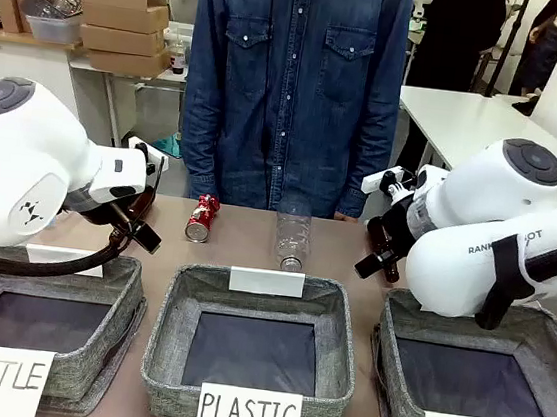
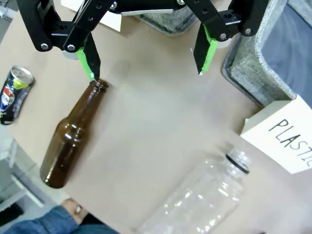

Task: Sort the can waste into the basket.
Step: Pick up the can waste from the table and place it in the right Fabric basket.

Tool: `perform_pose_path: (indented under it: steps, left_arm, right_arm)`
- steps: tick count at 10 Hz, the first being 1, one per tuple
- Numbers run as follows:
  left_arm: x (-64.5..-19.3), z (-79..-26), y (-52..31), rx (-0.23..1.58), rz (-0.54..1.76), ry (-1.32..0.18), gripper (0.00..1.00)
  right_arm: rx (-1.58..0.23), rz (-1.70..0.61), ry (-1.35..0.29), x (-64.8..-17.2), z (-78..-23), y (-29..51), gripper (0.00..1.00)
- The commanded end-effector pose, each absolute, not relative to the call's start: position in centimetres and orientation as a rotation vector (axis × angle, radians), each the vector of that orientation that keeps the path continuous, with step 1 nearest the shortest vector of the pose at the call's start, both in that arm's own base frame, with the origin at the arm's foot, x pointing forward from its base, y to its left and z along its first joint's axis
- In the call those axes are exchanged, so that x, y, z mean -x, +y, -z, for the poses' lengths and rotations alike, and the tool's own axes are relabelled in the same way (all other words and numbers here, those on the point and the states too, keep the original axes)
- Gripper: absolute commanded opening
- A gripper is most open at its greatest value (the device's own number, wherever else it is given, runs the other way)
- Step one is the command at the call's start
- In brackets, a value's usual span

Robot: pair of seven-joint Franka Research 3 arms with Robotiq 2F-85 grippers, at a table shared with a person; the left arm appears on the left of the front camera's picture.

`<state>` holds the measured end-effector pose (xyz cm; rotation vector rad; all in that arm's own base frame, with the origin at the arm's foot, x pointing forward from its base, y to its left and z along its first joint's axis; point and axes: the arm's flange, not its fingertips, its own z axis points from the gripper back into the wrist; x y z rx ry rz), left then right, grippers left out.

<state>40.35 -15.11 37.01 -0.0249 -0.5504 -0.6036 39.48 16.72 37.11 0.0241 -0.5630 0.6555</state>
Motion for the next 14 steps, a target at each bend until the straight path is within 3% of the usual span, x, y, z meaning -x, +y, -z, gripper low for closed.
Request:
perform_pose_path:
  steps: [1, 11, 12, 14]
  left_arm:
    - [-40.4, -37.0, -15.1, 0.025, 0.604, -0.551, 1.00]
    - [-40.4, -37.0, -15.1, 0.025, 0.603, -0.550, 1.00]
    - [-39.7, -39.4, -14.8, 0.060, 0.637, -0.362, 1.00]
    - [-34.9, -48.2, -12.9, 0.059, 0.565, -0.436, 1.00]
  right_arm:
    - [-0.024, -0.656, -0.563, -39.5, -37.1, 16.7, 1.00]
    - [-0.024, -0.656, -0.563, -39.5, -37.1, 16.7, 1.00]
    - [-0.071, -0.679, -0.537, -39.1, -39.5, 15.5, 1.00]
    - [-0.140, -0.614, -0.541, -35.1, -46.7, 11.3, 1.00]
